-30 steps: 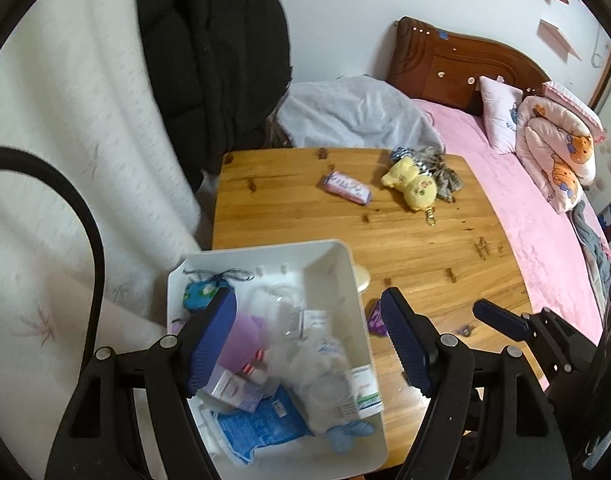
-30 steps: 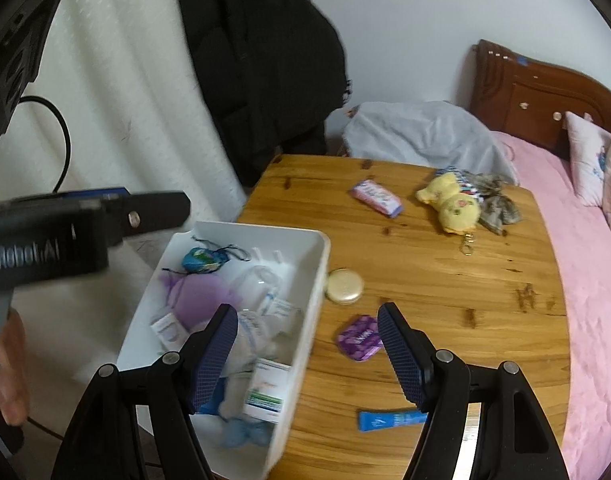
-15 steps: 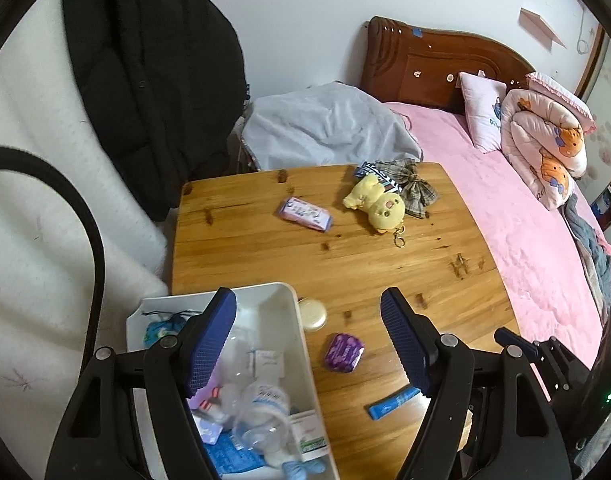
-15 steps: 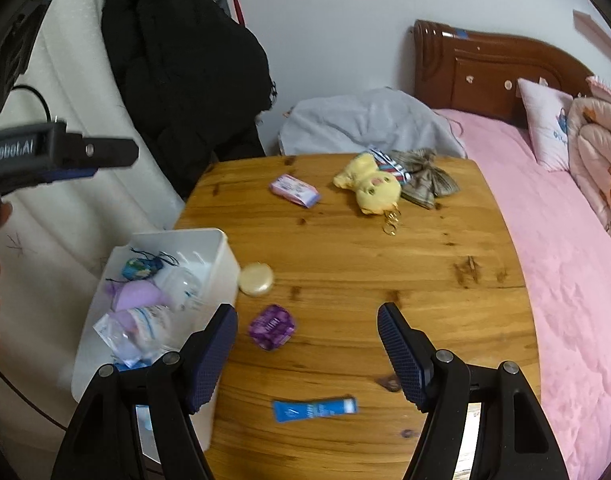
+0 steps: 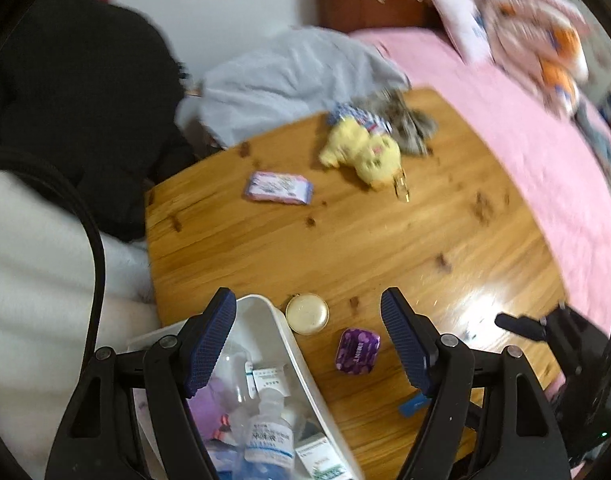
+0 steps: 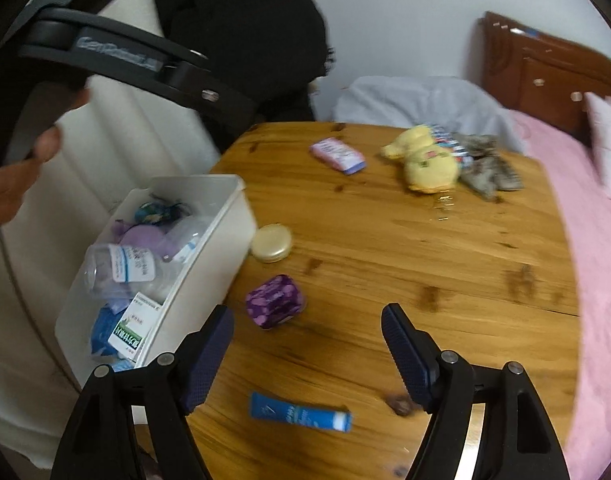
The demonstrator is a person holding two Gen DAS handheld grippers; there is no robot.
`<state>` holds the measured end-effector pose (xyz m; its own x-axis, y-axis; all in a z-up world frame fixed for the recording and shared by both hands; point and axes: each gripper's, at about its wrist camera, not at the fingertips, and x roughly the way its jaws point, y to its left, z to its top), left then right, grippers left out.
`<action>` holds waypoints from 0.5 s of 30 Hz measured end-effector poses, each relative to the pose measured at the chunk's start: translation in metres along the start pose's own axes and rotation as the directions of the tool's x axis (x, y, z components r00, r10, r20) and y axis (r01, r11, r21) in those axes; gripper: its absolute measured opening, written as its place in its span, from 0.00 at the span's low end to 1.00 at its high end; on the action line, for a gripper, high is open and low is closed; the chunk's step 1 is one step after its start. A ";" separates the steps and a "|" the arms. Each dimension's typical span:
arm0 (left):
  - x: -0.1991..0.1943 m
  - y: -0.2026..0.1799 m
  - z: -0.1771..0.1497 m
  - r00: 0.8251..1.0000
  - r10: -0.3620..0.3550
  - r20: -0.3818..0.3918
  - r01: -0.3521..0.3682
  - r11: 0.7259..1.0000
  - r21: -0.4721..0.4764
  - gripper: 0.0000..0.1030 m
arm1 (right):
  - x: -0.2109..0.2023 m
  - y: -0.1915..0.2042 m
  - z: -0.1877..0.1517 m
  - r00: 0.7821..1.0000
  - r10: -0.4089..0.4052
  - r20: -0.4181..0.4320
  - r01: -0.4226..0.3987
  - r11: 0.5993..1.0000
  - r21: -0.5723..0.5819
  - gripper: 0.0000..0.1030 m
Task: Organize objects
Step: 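Move both tools back over the table toward the compact and mint tin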
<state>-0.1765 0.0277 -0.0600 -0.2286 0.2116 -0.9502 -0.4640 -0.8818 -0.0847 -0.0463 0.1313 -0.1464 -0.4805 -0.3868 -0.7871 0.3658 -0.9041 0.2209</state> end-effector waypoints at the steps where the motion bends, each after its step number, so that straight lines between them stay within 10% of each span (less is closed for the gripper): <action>1: 0.008 -0.004 0.002 1.000 0.001 -0.023 0.000 0.999 0.039 0.77 | 0.005 -0.001 -0.001 1.000 0.017 -0.002 -0.017 1.000 -0.007 0.75; 7: 0.071 -0.026 0.003 0.979 0.071 -0.191 -0.004 0.944 0.331 0.85 | 0.044 0.010 -0.010 0.999 0.037 0.005 -0.036 0.988 -0.151 0.75; 15: 0.136 -0.036 -0.004 0.908 0.126 -0.400 0.125 0.830 0.544 0.85 | 0.089 0.024 -0.020 0.998 0.047 -0.048 -0.058 0.962 -0.268 0.75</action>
<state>-0.1873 0.0867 -0.1871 0.0760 -0.0872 -0.9933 -0.8792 -0.4758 -0.0255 -0.0645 0.0787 -0.2230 -0.4242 -0.4199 -0.8023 0.5931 -0.7984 0.1043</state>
